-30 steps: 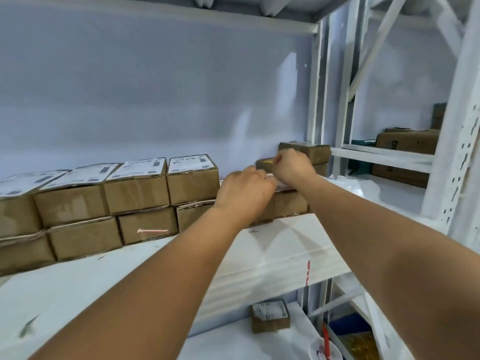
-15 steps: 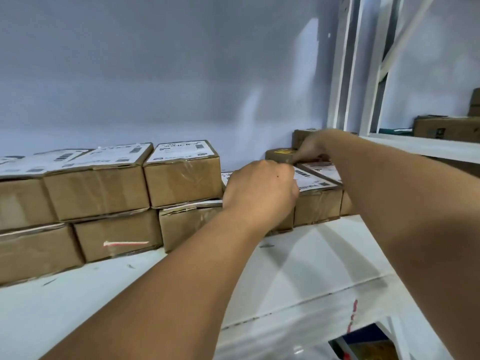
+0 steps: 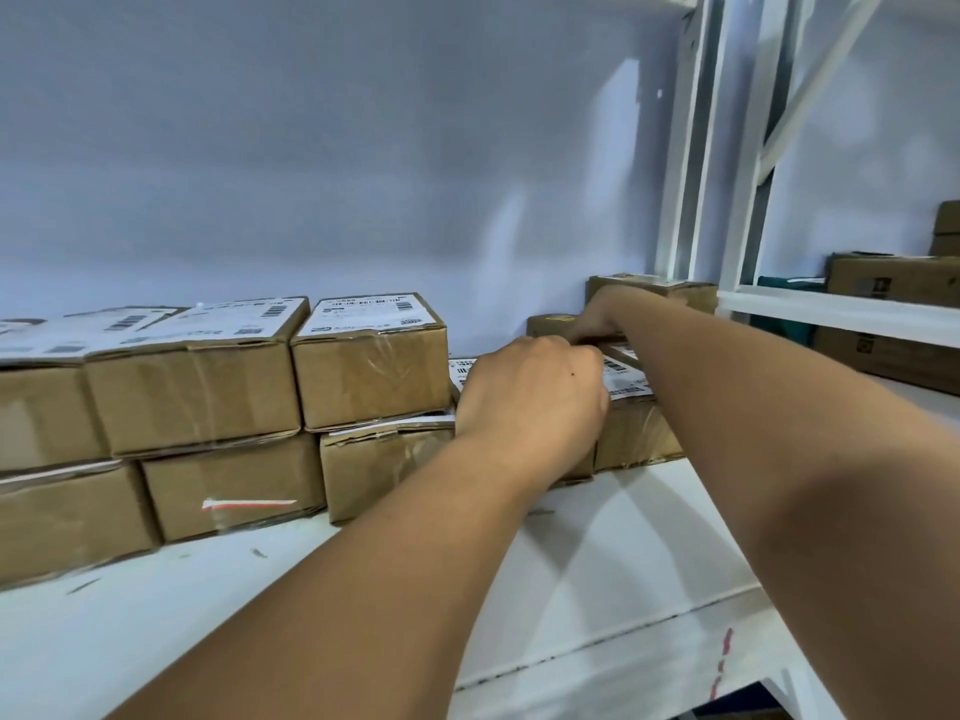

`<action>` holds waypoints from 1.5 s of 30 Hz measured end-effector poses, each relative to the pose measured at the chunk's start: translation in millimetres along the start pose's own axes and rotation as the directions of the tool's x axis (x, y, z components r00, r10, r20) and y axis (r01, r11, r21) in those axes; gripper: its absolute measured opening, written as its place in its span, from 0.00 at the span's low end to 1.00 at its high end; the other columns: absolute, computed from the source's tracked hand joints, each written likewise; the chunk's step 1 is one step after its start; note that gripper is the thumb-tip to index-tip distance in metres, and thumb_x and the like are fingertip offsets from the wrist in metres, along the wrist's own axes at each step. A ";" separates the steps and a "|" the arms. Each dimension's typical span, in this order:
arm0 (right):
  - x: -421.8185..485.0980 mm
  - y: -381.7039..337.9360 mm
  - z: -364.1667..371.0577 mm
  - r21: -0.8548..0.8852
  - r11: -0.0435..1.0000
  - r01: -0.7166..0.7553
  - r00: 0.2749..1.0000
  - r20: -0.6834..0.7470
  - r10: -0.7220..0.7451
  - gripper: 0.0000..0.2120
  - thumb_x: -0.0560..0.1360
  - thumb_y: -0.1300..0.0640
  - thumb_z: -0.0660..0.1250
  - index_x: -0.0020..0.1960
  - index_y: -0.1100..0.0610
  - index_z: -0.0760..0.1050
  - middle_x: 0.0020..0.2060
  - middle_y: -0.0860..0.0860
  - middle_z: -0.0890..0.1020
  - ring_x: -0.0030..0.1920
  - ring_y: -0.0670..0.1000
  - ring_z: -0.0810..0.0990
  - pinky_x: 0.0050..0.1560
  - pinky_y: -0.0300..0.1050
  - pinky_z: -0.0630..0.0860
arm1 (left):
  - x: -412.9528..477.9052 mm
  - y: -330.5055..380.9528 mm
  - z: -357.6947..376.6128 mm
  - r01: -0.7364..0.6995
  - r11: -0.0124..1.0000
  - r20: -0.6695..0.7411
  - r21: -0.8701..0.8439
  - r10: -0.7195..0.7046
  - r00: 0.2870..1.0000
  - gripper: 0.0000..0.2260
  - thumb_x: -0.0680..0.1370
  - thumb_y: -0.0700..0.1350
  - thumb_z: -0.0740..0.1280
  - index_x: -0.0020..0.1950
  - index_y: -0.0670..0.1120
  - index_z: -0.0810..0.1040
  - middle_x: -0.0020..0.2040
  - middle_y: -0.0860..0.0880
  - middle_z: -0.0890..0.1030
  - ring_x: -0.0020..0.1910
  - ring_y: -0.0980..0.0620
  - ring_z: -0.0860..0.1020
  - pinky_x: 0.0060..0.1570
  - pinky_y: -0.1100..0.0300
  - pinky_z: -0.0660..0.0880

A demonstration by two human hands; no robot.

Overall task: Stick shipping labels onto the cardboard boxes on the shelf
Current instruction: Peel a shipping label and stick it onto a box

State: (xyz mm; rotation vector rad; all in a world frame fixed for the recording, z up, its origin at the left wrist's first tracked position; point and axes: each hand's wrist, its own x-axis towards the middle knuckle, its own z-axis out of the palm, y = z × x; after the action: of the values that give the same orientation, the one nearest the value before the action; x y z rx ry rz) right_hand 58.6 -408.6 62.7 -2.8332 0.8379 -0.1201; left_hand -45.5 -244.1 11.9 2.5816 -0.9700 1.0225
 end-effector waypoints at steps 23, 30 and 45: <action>-228.9 25.5 -17.0 0.756 0.410 0.510 0.827 -0.562 0.005 0.27 0.69 0.49 0.73 0.64 0.47 0.65 0.59 0.50 0.59 0.43 0.41 0.66 0.47 0.34 0.71 | -62.6 11.9 -84.0 0.237 0.758 -0.017 -0.608 -0.310 0.950 0.19 0.80 0.43 0.60 0.71 0.51 0.65 0.67 0.49 0.70 0.60 0.51 0.72 0.52 0.61 0.67; -307.3 24.3 -4.0 0.600 0.407 0.689 0.679 -0.731 -0.072 0.29 0.67 0.49 0.76 0.63 0.48 0.68 0.59 0.50 0.58 0.56 0.44 0.64 0.48 0.17 0.63 | -96.7 23.1 -147.1 0.235 0.296 0.079 -0.926 -0.457 0.886 0.21 0.80 0.55 0.57 0.73 0.58 0.61 0.71 0.50 0.68 0.65 0.53 0.70 0.61 0.53 0.72; -371.8 -22.2 56.4 0.844 0.116 0.523 0.716 -0.362 -0.597 0.16 0.76 0.46 0.66 0.63 0.47 0.74 0.60 0.47 0.78 0.61 0.47 0.76 0.63 0.48 0.73 | -218.0 -46.3 -195.2 0.453 -0.087 0.385 -0.887 -0.679 0.625 0.21 0.77 0.44 0.65 0.68 0.54 0.65 0.56 0.50 0.77 0.47 0.53 0.78 0.40 0.55 0.78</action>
State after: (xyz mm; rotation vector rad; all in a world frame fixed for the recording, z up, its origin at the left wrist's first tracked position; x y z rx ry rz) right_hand -233.7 -178.8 2.4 -1.7912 -0.4029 -0.4377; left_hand -239.7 -20.5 12.9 1.3668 -0.1084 0.1575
